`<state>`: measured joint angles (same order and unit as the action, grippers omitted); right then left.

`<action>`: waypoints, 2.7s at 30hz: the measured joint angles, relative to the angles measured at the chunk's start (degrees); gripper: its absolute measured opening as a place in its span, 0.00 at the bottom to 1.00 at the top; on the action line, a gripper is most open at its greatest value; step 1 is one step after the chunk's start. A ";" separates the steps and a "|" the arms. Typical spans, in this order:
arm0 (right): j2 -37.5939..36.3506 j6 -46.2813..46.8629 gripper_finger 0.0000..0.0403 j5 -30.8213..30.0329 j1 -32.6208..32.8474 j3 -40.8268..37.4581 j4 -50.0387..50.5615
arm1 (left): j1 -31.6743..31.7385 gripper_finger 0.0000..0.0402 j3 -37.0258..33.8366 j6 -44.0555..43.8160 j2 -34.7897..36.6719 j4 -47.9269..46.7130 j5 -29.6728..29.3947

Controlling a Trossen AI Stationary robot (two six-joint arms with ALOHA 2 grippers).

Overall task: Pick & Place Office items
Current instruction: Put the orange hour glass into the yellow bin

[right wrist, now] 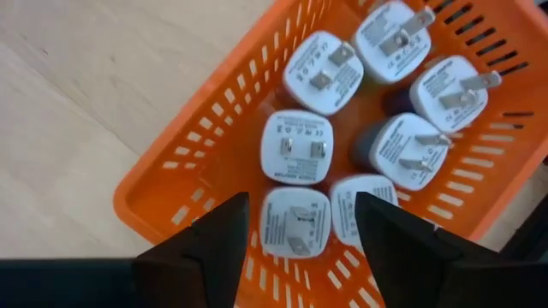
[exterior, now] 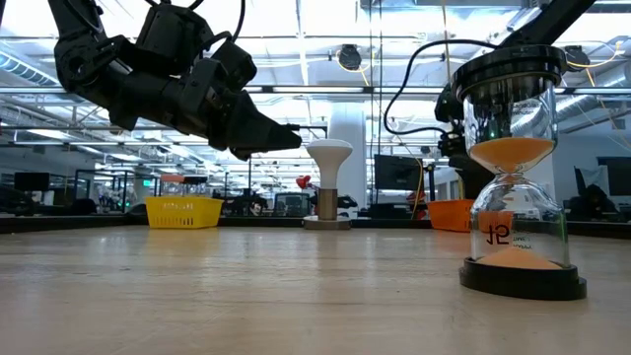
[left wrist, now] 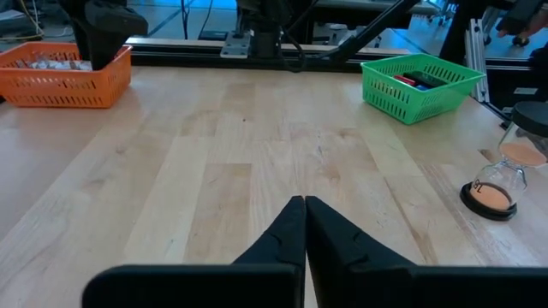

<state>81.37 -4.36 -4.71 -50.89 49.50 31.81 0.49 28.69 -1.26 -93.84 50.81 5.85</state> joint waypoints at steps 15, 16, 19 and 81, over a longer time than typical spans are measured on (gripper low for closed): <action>-15.92 -0.42 0.23 2.12 5.64 -2.25 2.87 | -1.92 0.05 0.76 -1.60 -0.06 -1.47 -3.21; -17.41 0.12 0.18 3.67 7.29 -3.68 1.95 | -2.74 0.03 0.78 -1.02 -0.07 -1.43 -4.78; -21.15 2.07 0.04 4.79 13.32 -8.26 -1.11 | -5.11 0.02 0.76 0.11 -0.29 0.18 -7.59; -27.16 6.82 0.00 -1.46 41.64 -24.87 -33.79 | -19.37 0.52 44.59 -5.03 -34.49 -13.60 3.08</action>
<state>54.22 2.46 -6.17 -9.26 24.62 -1.98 -18.87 73.28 -6.28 -128.33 37.21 8.93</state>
